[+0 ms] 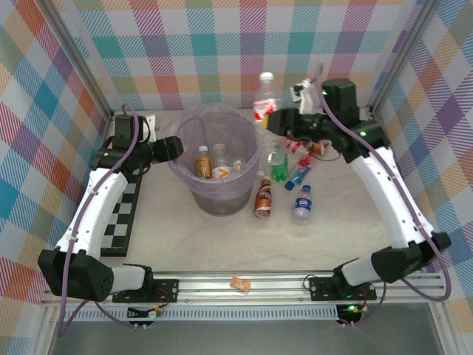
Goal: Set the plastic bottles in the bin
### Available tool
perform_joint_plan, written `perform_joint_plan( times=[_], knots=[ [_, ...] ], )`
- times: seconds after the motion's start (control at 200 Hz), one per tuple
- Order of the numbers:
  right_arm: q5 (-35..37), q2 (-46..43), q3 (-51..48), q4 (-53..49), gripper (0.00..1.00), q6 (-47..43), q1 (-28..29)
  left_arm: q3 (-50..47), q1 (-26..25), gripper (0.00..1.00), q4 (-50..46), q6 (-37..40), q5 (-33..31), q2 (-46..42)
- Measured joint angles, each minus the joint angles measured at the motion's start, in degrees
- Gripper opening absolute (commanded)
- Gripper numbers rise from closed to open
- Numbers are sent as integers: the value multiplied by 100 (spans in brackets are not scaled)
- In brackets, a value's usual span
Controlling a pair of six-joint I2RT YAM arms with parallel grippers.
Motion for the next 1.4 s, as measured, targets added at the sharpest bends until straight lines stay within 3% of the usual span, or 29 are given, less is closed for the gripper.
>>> perform_joint_plan(
  times=[0.215,0.515,0.92,1.26,1.4],
  knots=[
    [291,1255,1486,-129,42,66,929,-11,0,71,0,-2,0,0],
    [1917,2618,2887,-1451,44,-463,1714,-11,0,71,-2,0,0,0],
    [3512,3305,3230,-2581,52,-909,2028,-11,0,71,0,0,0,0],
    [3945,3473,3228,-2691,76,-1128,2149,-13,0,71,20,-20,0,0],
    [4026,3473,3254,-2704,80,-1235,2184,-13,0,71,22,-20,0,0]
  ],
)
